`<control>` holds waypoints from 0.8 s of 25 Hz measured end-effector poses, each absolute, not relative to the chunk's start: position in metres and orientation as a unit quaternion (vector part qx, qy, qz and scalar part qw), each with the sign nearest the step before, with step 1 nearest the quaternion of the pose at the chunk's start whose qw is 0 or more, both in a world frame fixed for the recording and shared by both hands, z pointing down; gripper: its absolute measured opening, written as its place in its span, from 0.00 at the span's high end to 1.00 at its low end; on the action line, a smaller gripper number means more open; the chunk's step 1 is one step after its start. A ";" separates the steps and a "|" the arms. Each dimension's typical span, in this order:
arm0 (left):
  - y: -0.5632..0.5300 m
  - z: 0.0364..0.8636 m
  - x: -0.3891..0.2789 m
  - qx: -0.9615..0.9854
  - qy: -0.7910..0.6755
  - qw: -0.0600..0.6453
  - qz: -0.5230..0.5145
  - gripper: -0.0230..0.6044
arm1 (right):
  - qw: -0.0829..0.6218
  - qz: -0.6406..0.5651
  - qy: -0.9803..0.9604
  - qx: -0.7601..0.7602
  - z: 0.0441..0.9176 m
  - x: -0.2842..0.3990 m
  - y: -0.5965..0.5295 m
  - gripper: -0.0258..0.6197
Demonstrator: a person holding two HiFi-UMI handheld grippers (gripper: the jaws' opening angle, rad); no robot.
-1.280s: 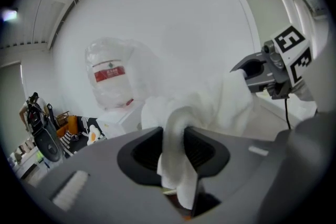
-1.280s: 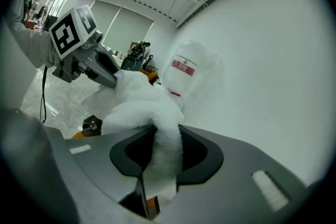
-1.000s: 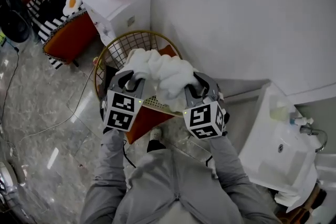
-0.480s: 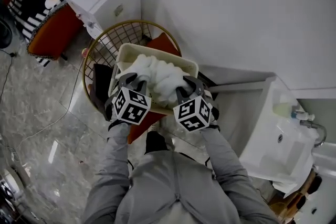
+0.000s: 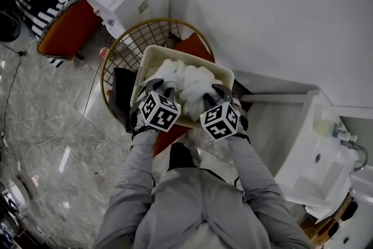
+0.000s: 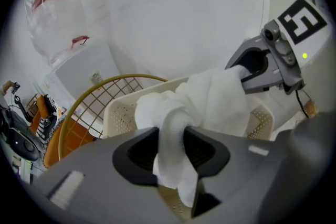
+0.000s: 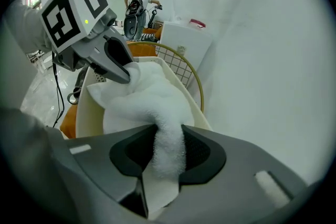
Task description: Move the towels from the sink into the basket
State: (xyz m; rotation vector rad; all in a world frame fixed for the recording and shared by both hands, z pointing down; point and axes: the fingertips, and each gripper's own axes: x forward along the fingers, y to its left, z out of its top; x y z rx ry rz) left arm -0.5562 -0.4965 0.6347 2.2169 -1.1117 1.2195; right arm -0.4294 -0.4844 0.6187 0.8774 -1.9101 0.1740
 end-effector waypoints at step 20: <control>-0.492 0.631 -0.562 0.786 -0.394 0.157 0.449 0.53 | 0.498 0.070 -0.776 0.381 0.622 -0.418 -0.488 0.68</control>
